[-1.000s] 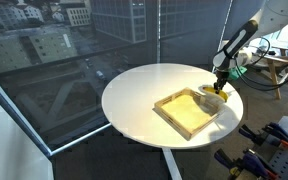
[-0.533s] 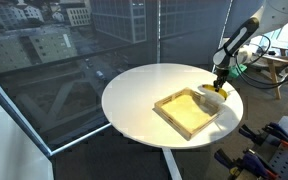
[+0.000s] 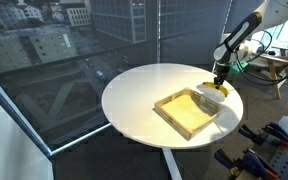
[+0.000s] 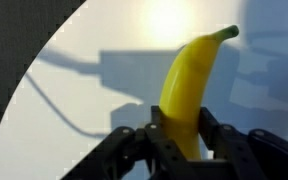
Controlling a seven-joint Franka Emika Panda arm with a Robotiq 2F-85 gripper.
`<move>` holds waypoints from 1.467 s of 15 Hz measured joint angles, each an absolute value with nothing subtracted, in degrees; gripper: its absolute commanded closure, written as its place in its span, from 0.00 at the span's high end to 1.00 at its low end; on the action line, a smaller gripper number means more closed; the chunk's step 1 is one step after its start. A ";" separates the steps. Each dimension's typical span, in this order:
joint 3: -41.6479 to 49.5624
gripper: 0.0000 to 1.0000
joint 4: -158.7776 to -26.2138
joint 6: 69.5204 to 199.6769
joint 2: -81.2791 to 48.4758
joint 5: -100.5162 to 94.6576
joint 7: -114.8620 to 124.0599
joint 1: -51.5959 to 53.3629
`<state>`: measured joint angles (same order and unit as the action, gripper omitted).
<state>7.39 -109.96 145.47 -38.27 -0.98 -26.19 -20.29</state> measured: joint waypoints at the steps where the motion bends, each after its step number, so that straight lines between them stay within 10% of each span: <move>1: 7.39 0.16 -109.96 145.12 -37.91 -0.98 -26.19 -20.29; 22: 9.53 0.16 -108.81 136.32 -32.36 -0.98 -18.37 -18.87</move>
<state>9.53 -108.81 136.32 -32.36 -0.98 -18.37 -18.87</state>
